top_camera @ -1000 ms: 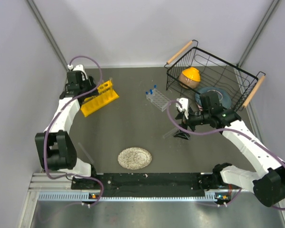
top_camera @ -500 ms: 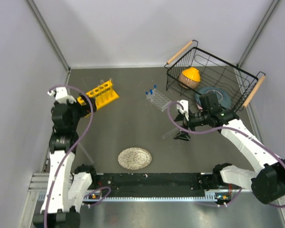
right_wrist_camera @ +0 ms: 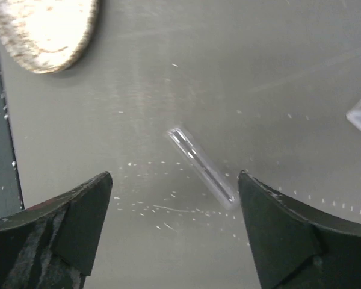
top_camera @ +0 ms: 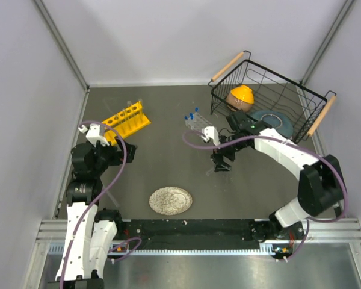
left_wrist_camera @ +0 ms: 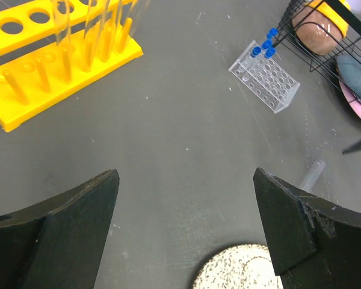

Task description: Organize the chemistry lab equipment

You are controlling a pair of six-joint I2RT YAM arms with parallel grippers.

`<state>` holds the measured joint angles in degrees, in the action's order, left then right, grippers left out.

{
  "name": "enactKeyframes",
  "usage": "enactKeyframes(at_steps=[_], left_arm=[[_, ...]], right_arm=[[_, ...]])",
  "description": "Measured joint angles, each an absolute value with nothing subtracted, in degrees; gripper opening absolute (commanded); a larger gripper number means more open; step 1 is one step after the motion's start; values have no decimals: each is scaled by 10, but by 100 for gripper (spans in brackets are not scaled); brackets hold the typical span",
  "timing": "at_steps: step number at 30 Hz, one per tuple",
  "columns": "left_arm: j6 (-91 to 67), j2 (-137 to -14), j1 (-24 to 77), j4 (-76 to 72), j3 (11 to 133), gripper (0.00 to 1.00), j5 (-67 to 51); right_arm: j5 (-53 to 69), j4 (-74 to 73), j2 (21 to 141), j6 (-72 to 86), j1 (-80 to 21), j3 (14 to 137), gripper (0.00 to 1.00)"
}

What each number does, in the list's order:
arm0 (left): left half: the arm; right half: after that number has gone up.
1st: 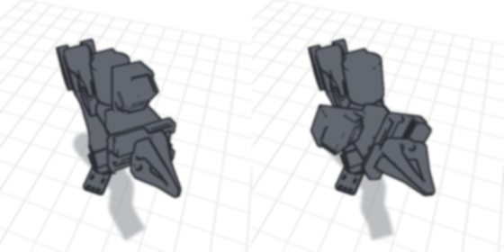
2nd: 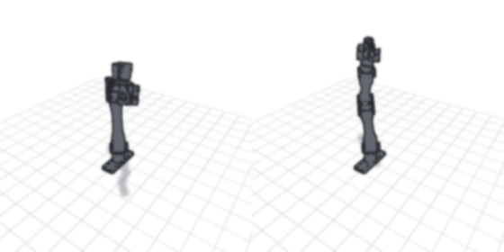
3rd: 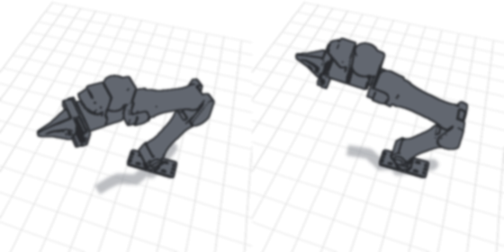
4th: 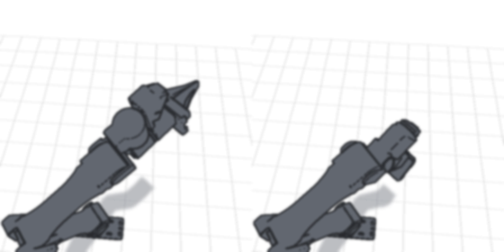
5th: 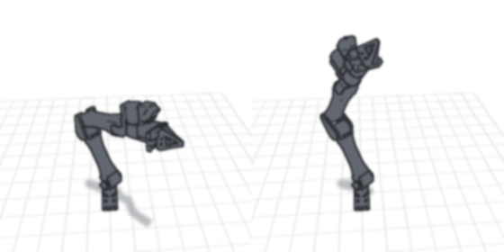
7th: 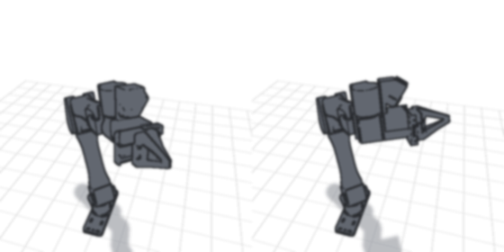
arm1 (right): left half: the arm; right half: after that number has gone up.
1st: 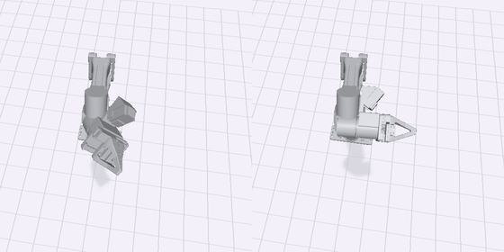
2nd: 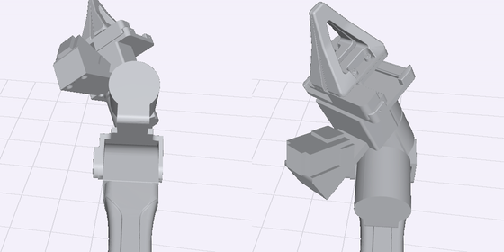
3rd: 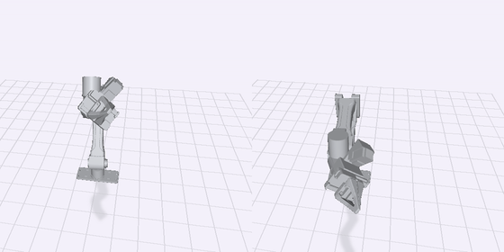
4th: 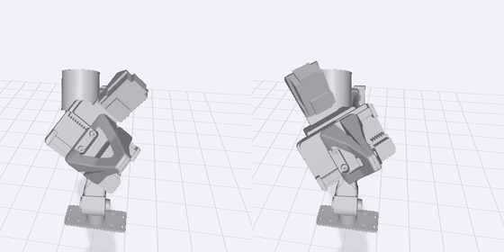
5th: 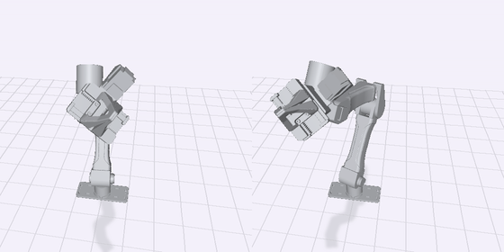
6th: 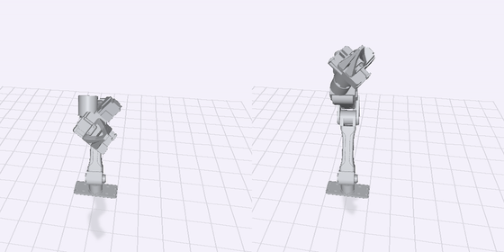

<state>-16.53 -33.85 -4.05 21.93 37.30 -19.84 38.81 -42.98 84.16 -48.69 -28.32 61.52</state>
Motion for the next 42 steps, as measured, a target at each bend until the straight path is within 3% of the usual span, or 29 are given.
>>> enactKeyframes(at_steps=[4, 14, 21, 28, 42], left_arm=[[-161, -330, -41, 228, 373, 99, -218], [-159, -274, -37, 236, 353, 99, -225], [-159, -288, -37, 238, 353, 99, -215], [-159, -294, -37, 243, 353, 99, -201], [-159, -295, -37, 246, 353, 99, -191]], right_arm=[[326, -429, 907, -371, -284, 668, 70], [338, -386, 877, -88, -278, 564, 68], [312, -294, 843, 97, -254, 488, 75], [241, -249, 894, 215, -254, 498, 84], [36, -246, 933, 279, -321, 542, 87]])
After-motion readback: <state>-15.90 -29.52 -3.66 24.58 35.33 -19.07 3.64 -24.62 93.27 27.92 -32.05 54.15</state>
